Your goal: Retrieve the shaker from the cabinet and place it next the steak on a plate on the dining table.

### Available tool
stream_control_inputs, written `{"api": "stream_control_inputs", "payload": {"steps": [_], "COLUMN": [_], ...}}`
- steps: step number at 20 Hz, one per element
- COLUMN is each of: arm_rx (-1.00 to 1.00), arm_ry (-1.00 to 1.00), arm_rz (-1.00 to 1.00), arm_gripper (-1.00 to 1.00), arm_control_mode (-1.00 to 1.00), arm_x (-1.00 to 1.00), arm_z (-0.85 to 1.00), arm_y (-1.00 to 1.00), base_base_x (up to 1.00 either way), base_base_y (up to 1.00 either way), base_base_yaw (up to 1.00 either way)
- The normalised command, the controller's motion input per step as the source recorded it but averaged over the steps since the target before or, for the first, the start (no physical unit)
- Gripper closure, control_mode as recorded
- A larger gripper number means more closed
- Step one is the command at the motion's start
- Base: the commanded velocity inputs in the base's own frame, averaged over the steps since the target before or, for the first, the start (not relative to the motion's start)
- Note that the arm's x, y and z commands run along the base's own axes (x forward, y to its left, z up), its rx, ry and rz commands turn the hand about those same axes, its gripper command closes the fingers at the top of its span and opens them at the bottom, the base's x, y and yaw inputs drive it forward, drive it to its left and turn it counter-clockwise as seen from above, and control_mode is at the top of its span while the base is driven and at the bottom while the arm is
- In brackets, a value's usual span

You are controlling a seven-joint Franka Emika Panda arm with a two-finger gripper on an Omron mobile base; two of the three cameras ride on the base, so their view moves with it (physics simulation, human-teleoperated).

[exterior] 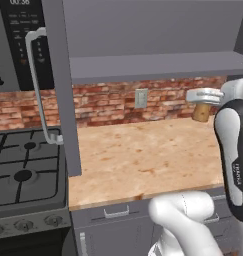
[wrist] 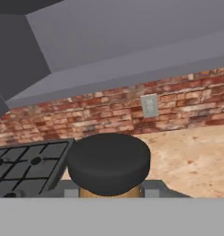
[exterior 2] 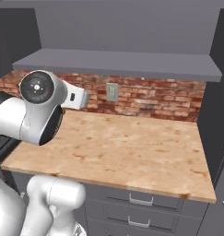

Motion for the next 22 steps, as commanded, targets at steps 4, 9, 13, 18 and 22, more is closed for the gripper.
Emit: {"api": "stream_control_inputs", "payload": {"steps": [4, 9, 13, 18, 22], "arm_rx": [0.00, 0.00, 0.00, 0.00, 0.00], "arm_ry": [0.01, 0.00, 0.00, 0.00, 0.00], "arm_rz": [0.02, 0.00, 0.00, 0.00, 0.00], "arm_gripper": [1.00, 1.00, 1.00, 1.00, 1.00], "arm_control_mode": [1.00, 1.00, 1.00, 1.00, 1.00], "arm_x": [-0.50, 0.00, 0.00, 0.00, 0.00], "arm_z": [-0.16, 0.00, 0.00, 0.00, 0.00], "arm_y": [0.17, 0.00, 0.00, 0.00, 0.00], "base_base_x": [-0.50, -1.00, -1.00, -1.00, -0.62], "base_base_y": [0.16, 0.41, 0.37, 0.52, 0.34], "base_base_yaw": [0.04, 0.08, 0.11, 0.19, 0.82]}}
